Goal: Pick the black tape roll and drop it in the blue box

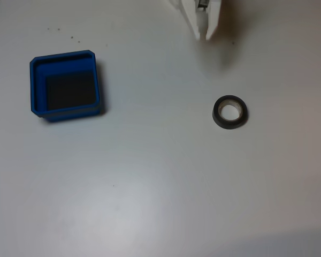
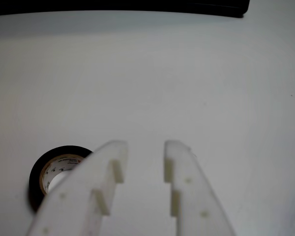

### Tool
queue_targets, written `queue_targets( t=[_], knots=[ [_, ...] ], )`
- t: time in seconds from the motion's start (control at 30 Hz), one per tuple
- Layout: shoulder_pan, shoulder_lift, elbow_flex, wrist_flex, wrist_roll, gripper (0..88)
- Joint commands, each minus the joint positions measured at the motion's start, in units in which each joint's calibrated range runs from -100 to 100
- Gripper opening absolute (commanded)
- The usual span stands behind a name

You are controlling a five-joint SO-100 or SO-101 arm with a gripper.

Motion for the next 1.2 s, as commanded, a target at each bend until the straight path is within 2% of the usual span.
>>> queue_targets(
  t=[0.0,0.63,1.17],
  knots=[
    [-0.2,-3.9,0.8,-1.0,0.1,1.0],
    [-0.4,-3.2,0.8,-0.9,0.2,1.0],
    [-9.0,18.4,-3.6,-1.3,0.4,1.0]
  ],
)
